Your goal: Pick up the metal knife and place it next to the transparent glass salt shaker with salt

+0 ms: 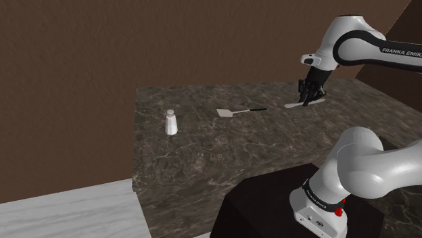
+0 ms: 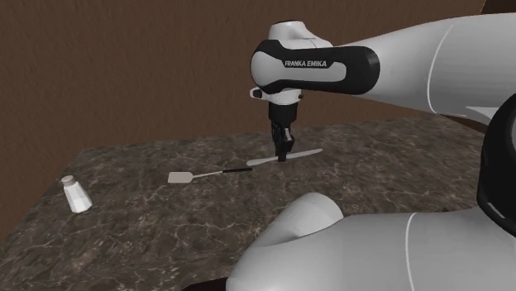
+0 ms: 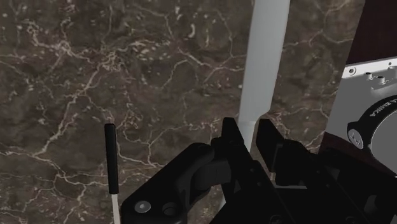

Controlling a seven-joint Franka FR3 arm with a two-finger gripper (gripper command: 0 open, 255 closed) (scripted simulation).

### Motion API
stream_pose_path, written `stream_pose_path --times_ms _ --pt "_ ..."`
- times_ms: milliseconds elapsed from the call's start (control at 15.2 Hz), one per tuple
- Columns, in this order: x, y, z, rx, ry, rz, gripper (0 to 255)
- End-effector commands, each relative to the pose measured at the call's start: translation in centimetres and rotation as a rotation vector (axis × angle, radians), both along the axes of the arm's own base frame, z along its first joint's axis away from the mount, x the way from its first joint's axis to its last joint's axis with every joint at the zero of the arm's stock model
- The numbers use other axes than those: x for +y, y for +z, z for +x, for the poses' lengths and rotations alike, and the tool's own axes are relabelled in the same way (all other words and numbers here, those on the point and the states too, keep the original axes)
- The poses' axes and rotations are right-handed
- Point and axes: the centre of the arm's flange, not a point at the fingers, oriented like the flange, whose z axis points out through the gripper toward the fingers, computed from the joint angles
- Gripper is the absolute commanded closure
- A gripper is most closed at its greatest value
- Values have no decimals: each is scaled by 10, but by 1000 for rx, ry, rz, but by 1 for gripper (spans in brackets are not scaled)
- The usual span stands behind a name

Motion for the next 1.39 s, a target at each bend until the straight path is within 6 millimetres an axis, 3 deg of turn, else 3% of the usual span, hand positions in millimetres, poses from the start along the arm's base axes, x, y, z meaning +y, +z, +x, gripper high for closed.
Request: stream_pose_path --times_ms 0,462,1320 --pt "1 11 0 0 0 0 255" --pt "1 47 0 0 0 0 255" --pt "141 48 98 0 0 0 255"
